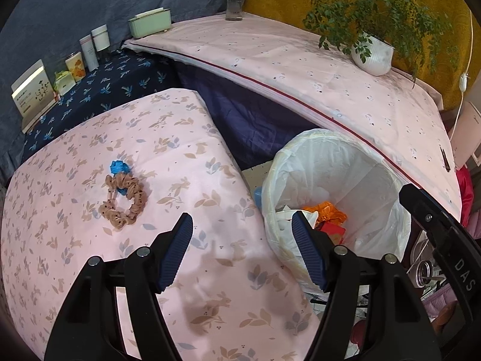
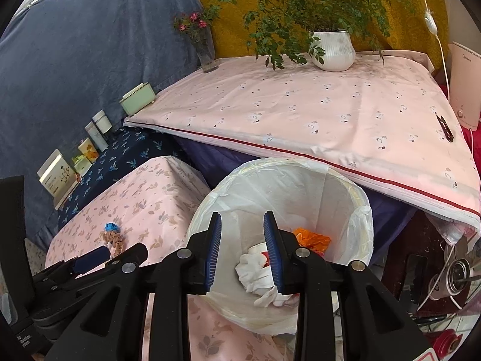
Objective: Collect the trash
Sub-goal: 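Move both open tools back toward the brown scrunchie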
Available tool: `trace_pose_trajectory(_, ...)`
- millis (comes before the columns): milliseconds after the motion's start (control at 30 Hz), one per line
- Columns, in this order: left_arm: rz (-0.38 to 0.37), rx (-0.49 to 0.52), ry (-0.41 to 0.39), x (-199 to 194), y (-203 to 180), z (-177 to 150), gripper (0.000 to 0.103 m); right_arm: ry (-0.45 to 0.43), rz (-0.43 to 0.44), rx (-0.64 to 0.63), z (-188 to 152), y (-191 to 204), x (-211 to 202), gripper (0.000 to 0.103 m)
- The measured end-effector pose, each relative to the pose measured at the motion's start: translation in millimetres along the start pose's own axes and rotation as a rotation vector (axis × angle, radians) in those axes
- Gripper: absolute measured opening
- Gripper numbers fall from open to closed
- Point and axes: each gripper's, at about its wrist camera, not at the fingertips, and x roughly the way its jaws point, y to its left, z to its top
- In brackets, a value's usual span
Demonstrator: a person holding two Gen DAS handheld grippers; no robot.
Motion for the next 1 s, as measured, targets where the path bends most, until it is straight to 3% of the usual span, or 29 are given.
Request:
trace_pose_trajectory(267, 0.014, -0.025, -0.002, -3, 17, 0, 0.065, 0.01, 0.011, -0.029, -2, 15, 2, 0.03)
trace_pose_trajectory(400, 0.017, -0.045, 0.002, -3, 26, -2, 0.066, 0.011, 0.011, -0.037, -4, 22, 3, 0.038)
trace_pose_trajectory(667, 0.037, -0.082, 0.006, 0, 46, -5, 0.069, 0.029, 0.021, -0.065, -7, 38, 10, 0.039)
trace_pose_trajectory(1000, 0.095, -0.165, 0.041, 17, 96, -12, 0.07, 0.07, 0.047, -0.117, -16, 72, 31, 0.044)
